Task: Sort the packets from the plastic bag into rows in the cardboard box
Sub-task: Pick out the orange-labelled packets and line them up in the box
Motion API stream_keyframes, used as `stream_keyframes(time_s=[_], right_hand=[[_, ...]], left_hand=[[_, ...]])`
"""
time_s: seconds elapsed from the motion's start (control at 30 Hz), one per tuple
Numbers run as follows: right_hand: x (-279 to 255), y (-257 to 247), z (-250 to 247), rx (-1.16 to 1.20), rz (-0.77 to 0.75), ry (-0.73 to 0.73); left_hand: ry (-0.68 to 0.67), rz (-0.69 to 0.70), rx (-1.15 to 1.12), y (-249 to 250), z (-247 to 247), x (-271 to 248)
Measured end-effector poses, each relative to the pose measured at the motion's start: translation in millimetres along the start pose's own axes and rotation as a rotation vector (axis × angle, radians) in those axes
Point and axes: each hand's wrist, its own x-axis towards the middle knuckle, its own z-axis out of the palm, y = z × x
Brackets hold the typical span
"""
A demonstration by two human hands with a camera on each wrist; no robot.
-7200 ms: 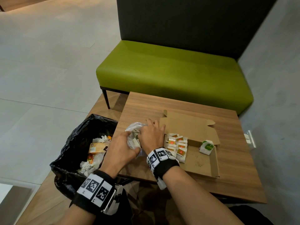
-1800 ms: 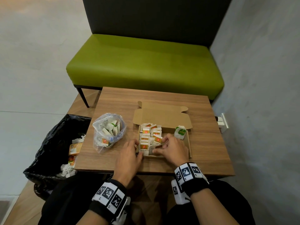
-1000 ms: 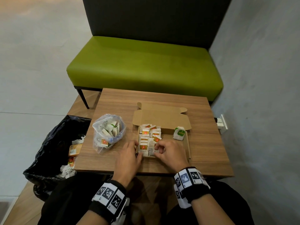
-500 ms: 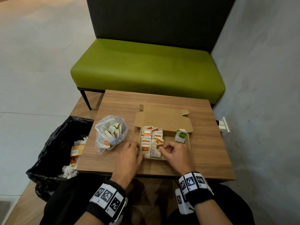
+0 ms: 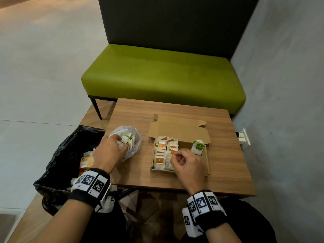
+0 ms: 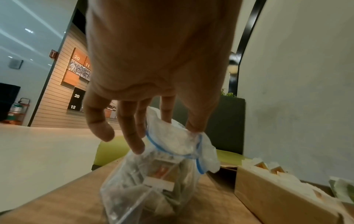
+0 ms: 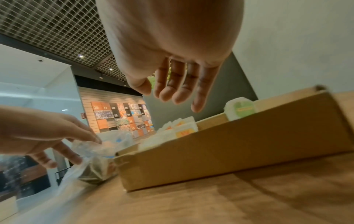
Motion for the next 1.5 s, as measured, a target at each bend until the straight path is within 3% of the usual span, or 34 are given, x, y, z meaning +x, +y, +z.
stream_keyframes(time_s=[0.13,0.4,0.63,0.97,1.33,1.5], right_hand=[[2.3,-24.1,20.0,-0.018,-0.073,-0.042],[13.3,-79.9,52.0,-0.072,-0.045,-0.303],[5.0,-85.3,56.4,-0.083,0.001,-0.336],[5.0,-92.2,81.0,-0.343,0.047,-0.462],[10.9,-97.0,95.0,-0.445,-0.008,-0.423],[10.8,-95.6,83.1,-0.321,-0.063,-0.414]], left_hand=[[-0.02,0.04,-0.107,-1.6,-3.1,-10.6],[0.036,0.118,-0.087,-12.5,10.4,-47.4],[0.079,0.141,-0.182,-21.6,13.5,-64.3],[0.14,0.179,-0.187,-14.5,10.1,-73.5],[0.152,0.219,-0.258,-18.2,8.0,-76.4],[0.091,0.175,-0.198,-21.0,7.4,-73.7]])
